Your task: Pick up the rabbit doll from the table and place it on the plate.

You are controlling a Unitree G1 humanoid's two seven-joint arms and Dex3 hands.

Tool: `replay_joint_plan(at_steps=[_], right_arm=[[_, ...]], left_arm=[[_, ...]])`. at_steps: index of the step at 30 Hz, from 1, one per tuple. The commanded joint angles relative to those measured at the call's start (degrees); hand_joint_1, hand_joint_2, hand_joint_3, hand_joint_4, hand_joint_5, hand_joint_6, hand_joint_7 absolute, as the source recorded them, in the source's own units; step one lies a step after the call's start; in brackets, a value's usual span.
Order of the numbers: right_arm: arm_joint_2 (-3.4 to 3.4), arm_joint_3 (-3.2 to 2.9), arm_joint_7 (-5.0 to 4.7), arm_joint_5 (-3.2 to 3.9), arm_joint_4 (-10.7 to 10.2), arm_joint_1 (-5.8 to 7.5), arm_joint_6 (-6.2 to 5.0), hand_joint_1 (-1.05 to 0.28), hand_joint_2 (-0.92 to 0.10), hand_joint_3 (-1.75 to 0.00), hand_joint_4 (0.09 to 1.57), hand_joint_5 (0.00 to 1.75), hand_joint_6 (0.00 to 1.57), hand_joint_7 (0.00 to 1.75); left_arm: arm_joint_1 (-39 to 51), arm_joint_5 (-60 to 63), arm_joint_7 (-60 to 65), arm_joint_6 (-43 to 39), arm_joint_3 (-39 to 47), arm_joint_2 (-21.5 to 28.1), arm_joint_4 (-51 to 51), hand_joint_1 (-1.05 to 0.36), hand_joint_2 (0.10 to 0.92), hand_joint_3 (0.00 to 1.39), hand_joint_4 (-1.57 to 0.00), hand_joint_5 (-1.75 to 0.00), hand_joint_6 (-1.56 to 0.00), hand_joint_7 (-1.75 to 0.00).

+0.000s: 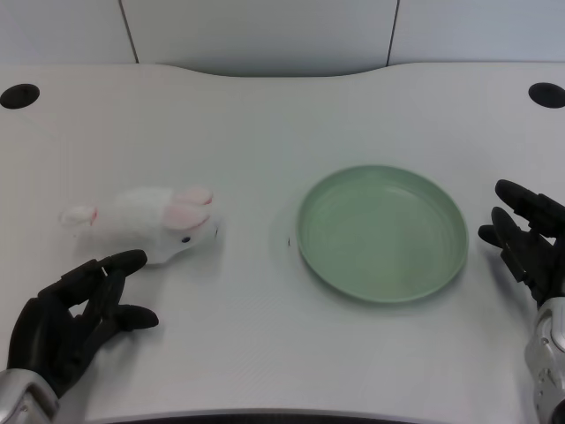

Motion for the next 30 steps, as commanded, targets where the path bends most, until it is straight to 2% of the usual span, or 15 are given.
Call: replay_joint_plan(at_steps=[1, 6, 8, 11, 14, 15, 18, 19, 21, 25, 27, 29, 30], right_arm=[[-0.58, -0.35, -0.13, 0.47, -0.07, 0.52, -0.48, -0.30, -0.92, -0.16, 0.72, 0.81, 0.99, 0.05], [-0.76, -0.18, -0.39, 0.29, 0.02, 0.31, 0.33, -0.30, -0.92, -0.16, 0.72, 0.80, 0.99, 0.05], [-0.77, -0.16, -0.11, 0.26, 0.09, 0.51, -0.28, -0.29, -0.92, -0.17, 0.72, 0.80, 0.99, 0.05], [-0.79, 0.13, -0.57, -0.17, 0.14, 0.61, -0.68, -0.29, -0.92, -0.17, 0.74, 0.79, 0.99, 0.05], [-0.77, 0.00, -1.11, -0.03, 0.24, 0.09, 0.74, -0.30, -0.92, -0.15, 0.74, 0.80, 0.99, 0.05], [-0.65, -0.25, -0.93, 0.32, 0.19, -0.04, 0.88, -0.31, -0.92, -0.14, 0.74, 0.80, 0.99, 0.05], [-0.32, -0.54, -0.41, 0.74, -0.10, 0.16, -0.03, -0.30, -0.92, -0.13, 0.71, 0.86, 1.01, 0.06], [-0.41, -0.54, -0.24, 0.72, -0.01, 0.32, -0.22, -0.30, -0.92, -0.13, 0.71, 0.87, 1.01, 0.06], [-0.89, -0.12, -0.31, 0.13, 0.39, 0.52, -0.84, -0.31, -0.92, -0.15, 0.71, 0.86, 1.01, 0.07], [-0.85, -0.22, 0.04, 0.46, 0.07, 0.36, -0.53, -0.31, -0.92, -0.14, 0.71, 0.86, 1.01, 0.07], [-0.68, 0.13, -0.33, 0.06, -0.22, 0.80, -1.00, -0.31, -0.92, -0.14, 0.70, 0.87, 1.01, 0.07], [-0.72, 0.21, -0.13, -0.13, 0.02, 1.26, -1.94, -0.30, -0.92, -0.16, 0.70, 0.86, 1.01, 0.07], [-0.76, 0.40, -0.42, -0.43, 0.13, 1.35, -2.17, -0.29, -0.92, -0.16, 0.71, 0.86, 1.01, 0.07]], left_arm=[[1.10, 0.40, 0.66, 0.47, 0.00, 0.45, -0.68, -0.60, 0.921, 0.33, -0.61, -1.31, -0.82, -0.26], [1.28, 0.55, 0.10, -0.67, -0.08, 0.55, -0.48, -0.62, 0.921, 0.31, -0.62, -1.30, -0.83, -0.25], [1.41, 1.41, -0.20, -2.22, -0.52, 0.81, -0.14, -0.64, 0.921, 0.32, -0.62, -1.30, -0.83, -0.25], [2.17, 2.57, -0.54, -5.31, -1.27, 0.59, -1.04, -0.65, 0.921, 0.35, -0.63, -1.30, -0.85, -0.26], [3.12, 4.63, -0.34, -8.89, -2.76, 0.86, -2.37, -0.66, 0.921, 0.36, -0.62, -1.27, -0.85, -0.25], [3.47, 6.20, -0.78, -11.29, -3.66, 1.59, -3.02, -0.66, 0.921, 0.37, -0.62, -1.26, -0.84, -0.24], [3.88, 9.26, -2.14, -16.48, -5.45, 3.51, -3.69, -0.63, 0.921, 0.38, -0.54, -1.27, -0.80, -0.21], [4.01, 10.32, -1.87, -17.09, -5.89, 4.17, -4.66, -0.63, 0.921, 0.37, -0.52, -1.27, -0.79, -0.21], [3.93, 13.27, -1.50, -18.73, -7.04, 6.36, -6.51, -0.64, 0.921, 0.31, -0.44, -1.30, -0.75, -0.20], [2.88, 20.45, 0.98, -23.67, -8.71, 10.58, -8.83, -0.64, 0.921, 0.23, -0.34, -1.36, -0.64, -0.16], [1.82, 25.41, 3.43, -26.66, -9.47, 13.01, -9.49, -0.64, 0.921, 0.21, -0.30, -1.36, -0.60, -0.15], [0.50, 32.12, 6.93, -28.22, -10.38, 15.84, -10.88, -0.65, 0.921, 0.17, -0.24, -1.31, -0.55, -0.13], [0.08, 34.89, 8.47, -28.64, -10.78, 16.94, -11.47, -0.66, 0.921, 0.16, -0.21, -1.30, -0.54, -0.12]])
